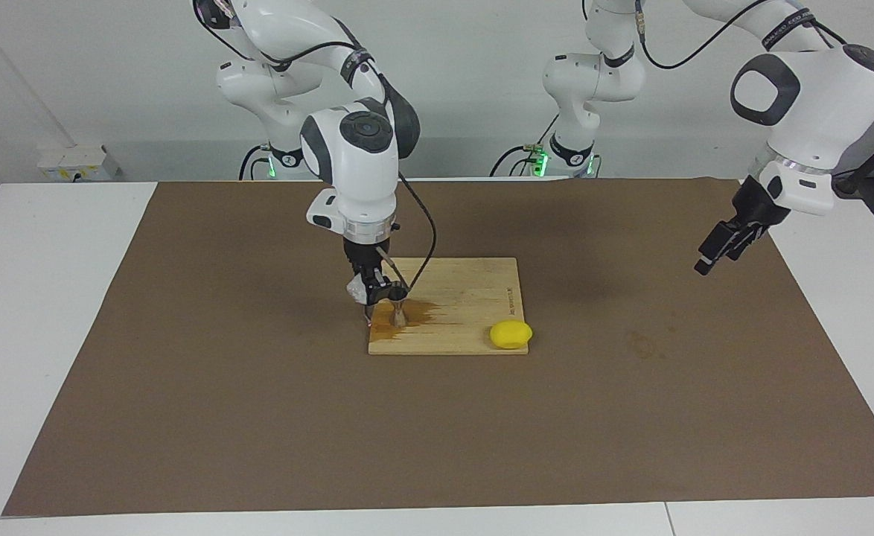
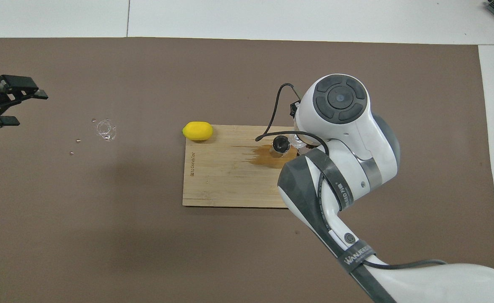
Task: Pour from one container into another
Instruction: 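Tilt the clear glass cup over the metal cup with the right gripper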
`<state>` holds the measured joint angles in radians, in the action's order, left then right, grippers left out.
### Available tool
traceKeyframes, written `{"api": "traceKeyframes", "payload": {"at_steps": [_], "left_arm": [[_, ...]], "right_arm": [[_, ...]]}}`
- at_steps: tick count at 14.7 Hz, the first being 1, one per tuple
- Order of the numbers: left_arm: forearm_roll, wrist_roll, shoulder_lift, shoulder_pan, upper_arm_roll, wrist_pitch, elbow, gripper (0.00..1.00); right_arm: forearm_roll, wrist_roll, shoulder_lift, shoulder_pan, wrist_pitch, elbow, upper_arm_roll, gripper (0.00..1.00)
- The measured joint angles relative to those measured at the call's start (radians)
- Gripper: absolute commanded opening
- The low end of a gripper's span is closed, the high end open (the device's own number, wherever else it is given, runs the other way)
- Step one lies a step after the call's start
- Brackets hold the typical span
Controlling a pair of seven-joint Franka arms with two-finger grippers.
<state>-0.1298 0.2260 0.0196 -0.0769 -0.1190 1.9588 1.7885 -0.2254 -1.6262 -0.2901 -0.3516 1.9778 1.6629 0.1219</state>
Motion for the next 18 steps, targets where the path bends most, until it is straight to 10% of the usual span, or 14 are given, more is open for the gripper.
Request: {"api": "traceKeyframes", "payload": {"at_steps": [10, 18], "left_arm": [[0.104, -0.249, -0.039, 0.064, 0.125, -0.431, -0.195, 1.0], [0.104, -0.249, -0.061, 0.071, 0.128, -0.466, -0.209, 1.0]], "right_arm": [[-0.173, 0.0, -0.024, -0.056, 0.005, 0.007, 0.001, 0.0], [-0.334, 0.0, -0.024, -0.105, 0.006, 0.04, 0.001, 0.0]]}}
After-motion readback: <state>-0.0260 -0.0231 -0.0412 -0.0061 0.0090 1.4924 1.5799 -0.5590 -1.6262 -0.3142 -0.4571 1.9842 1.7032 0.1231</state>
